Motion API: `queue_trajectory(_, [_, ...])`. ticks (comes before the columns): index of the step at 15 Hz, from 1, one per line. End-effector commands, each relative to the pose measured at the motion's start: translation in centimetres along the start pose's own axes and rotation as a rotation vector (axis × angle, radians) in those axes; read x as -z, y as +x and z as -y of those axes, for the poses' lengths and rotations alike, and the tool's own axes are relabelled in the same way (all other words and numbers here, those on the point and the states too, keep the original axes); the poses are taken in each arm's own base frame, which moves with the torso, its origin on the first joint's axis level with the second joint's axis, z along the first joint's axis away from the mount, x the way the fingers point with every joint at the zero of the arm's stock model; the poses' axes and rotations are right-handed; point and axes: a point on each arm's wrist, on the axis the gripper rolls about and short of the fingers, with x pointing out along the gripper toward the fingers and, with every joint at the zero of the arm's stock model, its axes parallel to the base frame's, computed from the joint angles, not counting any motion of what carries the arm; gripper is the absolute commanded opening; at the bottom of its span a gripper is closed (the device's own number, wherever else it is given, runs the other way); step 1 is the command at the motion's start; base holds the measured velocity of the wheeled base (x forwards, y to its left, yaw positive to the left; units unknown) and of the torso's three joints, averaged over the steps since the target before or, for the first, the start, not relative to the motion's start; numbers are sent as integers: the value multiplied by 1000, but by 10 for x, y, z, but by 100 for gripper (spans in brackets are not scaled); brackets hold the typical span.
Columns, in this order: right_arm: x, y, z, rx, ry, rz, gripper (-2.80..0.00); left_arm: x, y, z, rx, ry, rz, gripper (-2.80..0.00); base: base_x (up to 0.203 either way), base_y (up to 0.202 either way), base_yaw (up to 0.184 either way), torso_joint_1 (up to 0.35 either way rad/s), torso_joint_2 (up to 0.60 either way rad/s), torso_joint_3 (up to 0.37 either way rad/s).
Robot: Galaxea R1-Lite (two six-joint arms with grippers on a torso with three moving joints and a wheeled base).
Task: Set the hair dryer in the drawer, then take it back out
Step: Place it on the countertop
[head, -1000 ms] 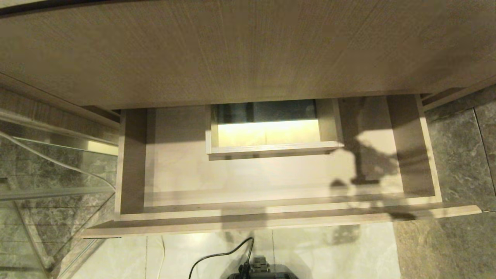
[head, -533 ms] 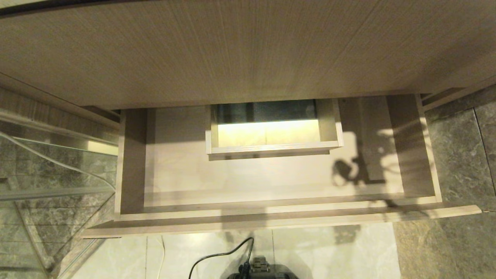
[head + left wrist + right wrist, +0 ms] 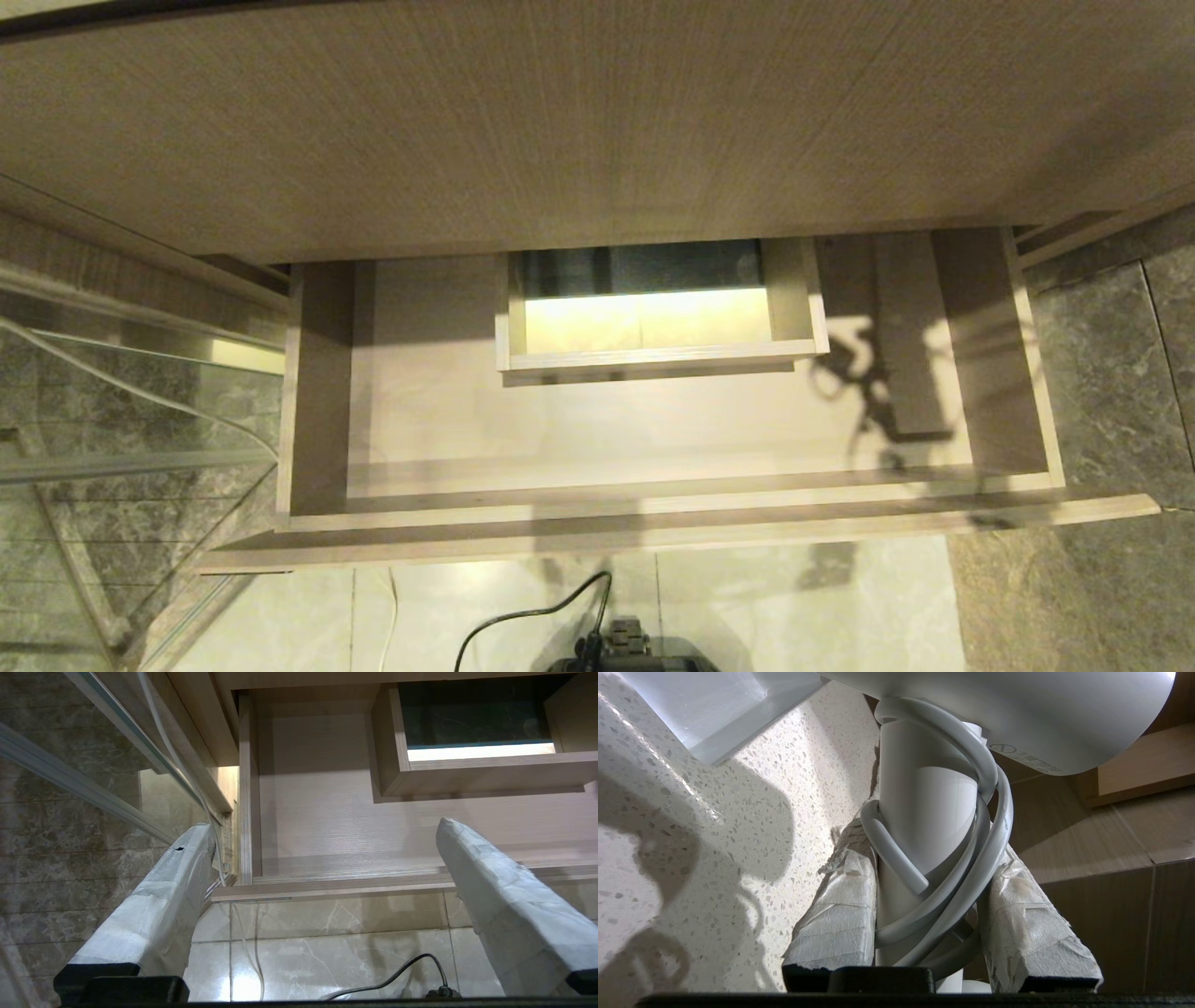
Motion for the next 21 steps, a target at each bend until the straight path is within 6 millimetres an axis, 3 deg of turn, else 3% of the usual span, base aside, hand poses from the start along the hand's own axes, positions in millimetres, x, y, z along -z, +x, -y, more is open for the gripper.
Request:
queue_trajectory(1, [17, 20, -9, -8, -8, -8, -280, 11, 1, 0, -1, 0, -38, 0, 0, 0, 0, 0, 0, 0])
queue_trajectory(8, [39, 49, -8, 68, -81, 14, -280, 11, 1, 0, -1, -1, -38, 0, 0, 0, 0, 0, 0, 0])
queue_trajectory(21, [52, 47, -16, -11, -111, -82, -280, 11, 1, 0, -1, -1, -38, 0, 0, 0, 0, 0, 0, 0])
